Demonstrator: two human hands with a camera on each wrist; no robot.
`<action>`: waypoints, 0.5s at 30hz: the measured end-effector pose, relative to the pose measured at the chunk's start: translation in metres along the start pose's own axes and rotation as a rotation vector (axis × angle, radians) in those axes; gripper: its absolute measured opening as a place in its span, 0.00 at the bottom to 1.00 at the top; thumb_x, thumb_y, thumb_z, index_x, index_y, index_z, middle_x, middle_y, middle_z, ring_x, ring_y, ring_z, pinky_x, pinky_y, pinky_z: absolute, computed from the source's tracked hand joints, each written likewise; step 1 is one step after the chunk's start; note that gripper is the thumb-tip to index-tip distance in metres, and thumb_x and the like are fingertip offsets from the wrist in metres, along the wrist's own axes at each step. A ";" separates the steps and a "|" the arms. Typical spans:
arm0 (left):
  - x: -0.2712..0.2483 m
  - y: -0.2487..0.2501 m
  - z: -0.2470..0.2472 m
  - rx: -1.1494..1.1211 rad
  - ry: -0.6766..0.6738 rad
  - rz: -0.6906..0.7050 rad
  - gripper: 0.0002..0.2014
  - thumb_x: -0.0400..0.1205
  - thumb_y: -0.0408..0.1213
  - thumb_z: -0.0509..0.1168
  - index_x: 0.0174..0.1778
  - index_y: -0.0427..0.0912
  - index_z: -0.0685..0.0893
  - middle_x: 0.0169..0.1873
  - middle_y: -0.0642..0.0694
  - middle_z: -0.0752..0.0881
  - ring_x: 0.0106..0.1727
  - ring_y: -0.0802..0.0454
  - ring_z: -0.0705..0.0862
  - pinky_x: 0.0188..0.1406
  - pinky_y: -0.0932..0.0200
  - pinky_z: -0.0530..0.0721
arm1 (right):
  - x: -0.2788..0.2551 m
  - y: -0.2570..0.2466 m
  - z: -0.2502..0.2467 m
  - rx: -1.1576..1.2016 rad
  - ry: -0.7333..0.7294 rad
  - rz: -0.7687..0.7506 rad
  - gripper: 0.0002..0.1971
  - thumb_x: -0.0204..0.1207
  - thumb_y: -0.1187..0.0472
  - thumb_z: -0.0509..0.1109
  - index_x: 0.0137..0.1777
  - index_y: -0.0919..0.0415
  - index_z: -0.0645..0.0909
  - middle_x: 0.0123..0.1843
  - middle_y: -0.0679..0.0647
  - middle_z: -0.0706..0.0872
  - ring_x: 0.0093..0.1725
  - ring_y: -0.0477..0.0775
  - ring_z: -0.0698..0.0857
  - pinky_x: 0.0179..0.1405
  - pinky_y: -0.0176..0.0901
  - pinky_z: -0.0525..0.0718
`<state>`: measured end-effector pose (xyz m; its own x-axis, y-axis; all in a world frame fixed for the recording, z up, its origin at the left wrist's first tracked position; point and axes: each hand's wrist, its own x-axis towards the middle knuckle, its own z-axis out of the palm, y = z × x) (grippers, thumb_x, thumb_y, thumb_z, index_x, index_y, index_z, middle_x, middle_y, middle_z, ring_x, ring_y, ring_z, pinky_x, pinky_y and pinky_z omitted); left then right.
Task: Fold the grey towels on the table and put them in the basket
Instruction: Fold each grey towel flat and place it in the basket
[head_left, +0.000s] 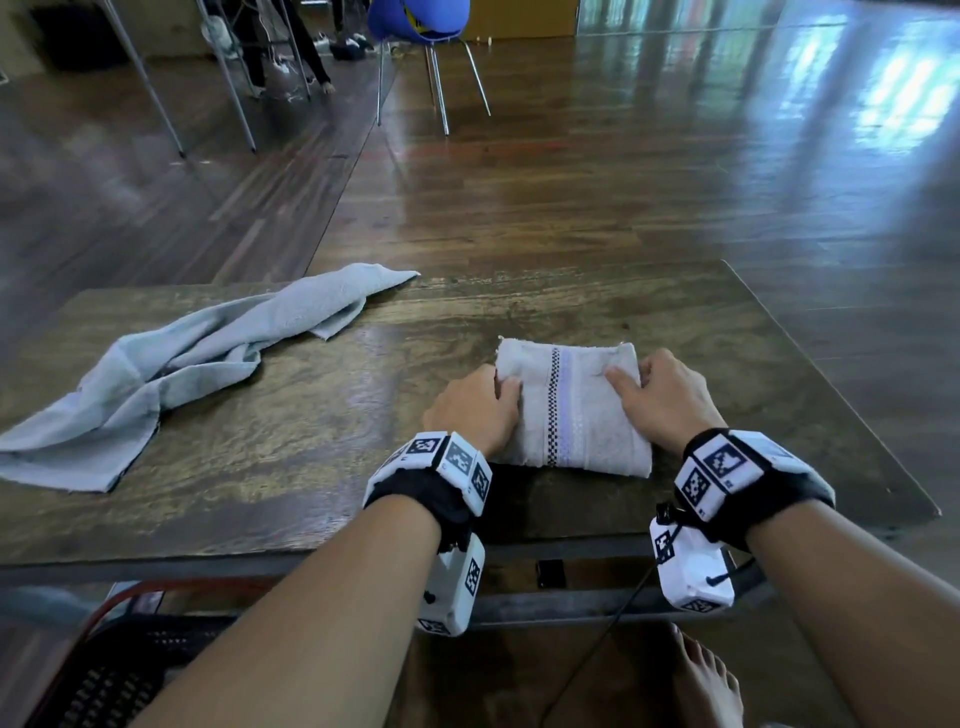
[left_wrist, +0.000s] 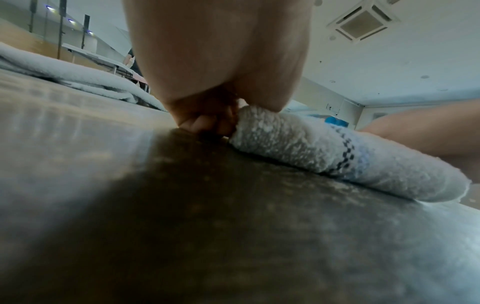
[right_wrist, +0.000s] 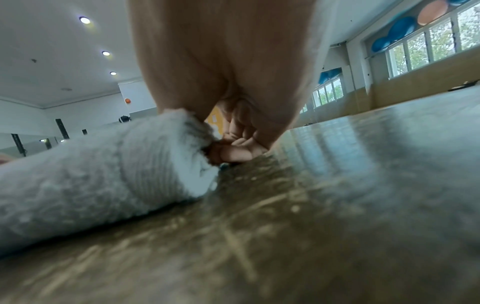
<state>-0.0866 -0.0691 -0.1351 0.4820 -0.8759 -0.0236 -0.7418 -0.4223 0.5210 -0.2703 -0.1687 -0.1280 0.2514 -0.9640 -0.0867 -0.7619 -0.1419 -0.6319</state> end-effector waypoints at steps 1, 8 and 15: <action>0.001 -0.001 -0.001 -0.009 -0.017 -0.001 0.17 0.86 0.54 0.52 0.45 0.45 0.76 0.46 0.42 0.85 0.47 0.41 0.83 0.50 0.46 0.82 | -0.002 0.000 0.000 0.021 -0.006 0.009 0.20 0.84 0.42 0.65 0.62 0.58 0.74 0.54 0.57 0.84 0.47 0.55 0.81 0.38 0.46 0.74; 0.001 0.002 -0.012 -0.223 -0.166 -0.110 0.18 0.82 0.51 0.58 0.55 0.41 0.83 0.51 0.44 0.87 0.52 0.42 0.85 0.54 0.47 0.83 | -0.010 -0.006 -0.002 -0.051 -0.122 -0.057 0.23 0.85 0.46 0.58 0.80 0.40 0.64 0.71 0.62 0.80 0.54 0.60 0.81 0.50 0.50 0.78; 0.001 0.004 -0.027 -0.169 -0.210 -0.141 0.07 0.80 0.40 0.67 0.42 0.40 0.81 0.42 0.41 0.83 0.43 0.42 0.81 0.38 0.56 0.74 | -0.025 -0.008 -0.007 -0.180 -0.186 -0.024 0.15 0.81 0.43 0.61 0.58 0.52 0.69 0.60 0.63 0.82 0.55 0.67 0.82 0.55 0.58 0.83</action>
<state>-0.0764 -0.0655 -0.1095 0.4550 -0.8477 -0.2726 -0.5779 -0.5141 0.6339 -0.2746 -0.1450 -0.1157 0.3632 -0.9045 -0.2236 -0.8441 -0.2178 -0.4899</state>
